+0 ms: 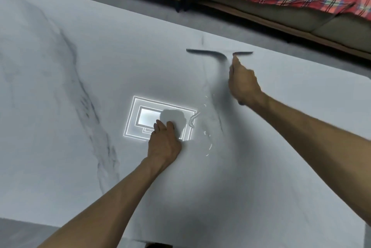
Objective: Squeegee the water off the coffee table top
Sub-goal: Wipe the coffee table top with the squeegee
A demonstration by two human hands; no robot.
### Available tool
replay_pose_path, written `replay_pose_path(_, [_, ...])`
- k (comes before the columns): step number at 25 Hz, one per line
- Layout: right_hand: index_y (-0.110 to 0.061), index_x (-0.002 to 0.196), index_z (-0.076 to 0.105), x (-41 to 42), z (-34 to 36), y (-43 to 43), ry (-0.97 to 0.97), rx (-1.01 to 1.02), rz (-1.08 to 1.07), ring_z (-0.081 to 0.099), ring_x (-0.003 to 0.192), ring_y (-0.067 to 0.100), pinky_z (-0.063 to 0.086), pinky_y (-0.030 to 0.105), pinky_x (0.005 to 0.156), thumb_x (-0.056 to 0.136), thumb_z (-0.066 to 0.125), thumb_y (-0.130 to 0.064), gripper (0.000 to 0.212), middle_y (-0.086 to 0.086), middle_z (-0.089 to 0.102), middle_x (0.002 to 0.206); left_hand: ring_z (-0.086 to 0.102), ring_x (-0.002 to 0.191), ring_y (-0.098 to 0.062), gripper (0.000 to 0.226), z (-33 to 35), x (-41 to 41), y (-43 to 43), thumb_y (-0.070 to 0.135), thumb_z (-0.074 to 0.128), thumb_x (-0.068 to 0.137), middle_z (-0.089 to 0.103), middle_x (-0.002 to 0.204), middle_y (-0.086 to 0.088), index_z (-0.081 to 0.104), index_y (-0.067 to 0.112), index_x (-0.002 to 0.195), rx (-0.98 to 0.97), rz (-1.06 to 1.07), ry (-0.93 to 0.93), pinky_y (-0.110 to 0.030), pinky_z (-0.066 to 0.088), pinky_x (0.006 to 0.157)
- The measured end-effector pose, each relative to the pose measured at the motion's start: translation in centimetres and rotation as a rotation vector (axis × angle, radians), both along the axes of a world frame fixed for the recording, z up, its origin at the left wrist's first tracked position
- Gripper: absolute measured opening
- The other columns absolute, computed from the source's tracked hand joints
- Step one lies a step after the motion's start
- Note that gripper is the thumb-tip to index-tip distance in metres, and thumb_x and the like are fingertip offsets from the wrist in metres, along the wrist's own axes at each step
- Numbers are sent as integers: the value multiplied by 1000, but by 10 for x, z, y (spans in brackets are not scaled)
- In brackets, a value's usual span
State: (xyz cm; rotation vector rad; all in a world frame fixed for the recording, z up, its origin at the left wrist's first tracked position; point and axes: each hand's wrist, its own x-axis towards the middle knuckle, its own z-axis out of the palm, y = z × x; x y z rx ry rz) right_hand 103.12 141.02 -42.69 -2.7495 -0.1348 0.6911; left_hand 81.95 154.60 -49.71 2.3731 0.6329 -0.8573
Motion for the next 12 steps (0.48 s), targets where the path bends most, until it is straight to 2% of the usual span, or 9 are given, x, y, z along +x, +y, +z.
replay_pose_path(1, [-19, 149, 23, -17, 0, -13, -2, -45, 63, 59, 91, 45, 49, 44, 71, 98, 30, -12, 52, 27, 60, 108, 34, 133, -47, 48, 1, 3, -1, 12, 47, 84, 24, 148, -35, 37, 4, 130, -6, -13, 18, -45, 37, 105])
replay_pose_path(2, [-20, 151, 19, -36, 1, -29, 13, -74, 114, 58, 91, 43, 45, 41, 74, 99, 30, -13, 54, 25, 61, 105, 29, 136, -49, 49, 1, 6, -2, 11, 47, 82, 20, 148, -38, 36, 4, 129, -15, -22, 35, -46, 34, 108])
replay_pose_path(4, [-24, 153, 15, -76, 9, -65, 67, -124, 175, 56, 80, 36, 39, 34, 69, 100, 31, -15, 56, 18, 61, 94, 18, 140, -49, 53, 3, 10, -4, 11, 47, 79, 11, 149, -43, 35, 5, 131, -32, -30, 73, -46, 27, 114])
replay_pose_path(7, [-31, 152, 16, -121, 37, -108, 195, -209, 226, 54, 68, 26, 39, 30, 63, 102, 31, -21, 53, 6, 57, 81, 16, 140, -50, 53, 4, 11, -5, 12, 47, 77, 9, 149, -43, 37, 5, 129, -42, -17, 71, -47, 26, 114])
replay_pose_path(9, [-32, 151, 24, -125, 57, -121, 240, -194, 188, 61, 72, 25, 46, 30, 68, 103, 31, -28, 48, 5, 64, 85, 14, 141, -51, 52, 6, 11, -4, 12, 46, 76, 9, 148, -44, 39, 5, 127, -61, 0, 67, -48, 26, 114])
replay_pose_path(11, [-22, 147, 35, -105, 65, -121, 151, -122, 152, 67, 86, 32, 50, 33, 79, 102, 34, -29, 46, 16, 70, 99, 11, 142, -51, 53, 7, 11, -4, 12, 46, 75, 7, 149, -44, 39, 4, 128, -78, 6, 70, -48, 24, 115])
replay_pose_path(12, [-18, 145, 39, -86, 64, -113, 92, -76, 127, 67, 88, 34, 51, 34, 78, 102, 36, -27, 44, 22, 69, 104, 10, 142, -50, 54, 6, 10, -4, 12, 45, 75, 5, 150, -43, 39, 4, 128, -80, 7, 72, -48, 23, 116])
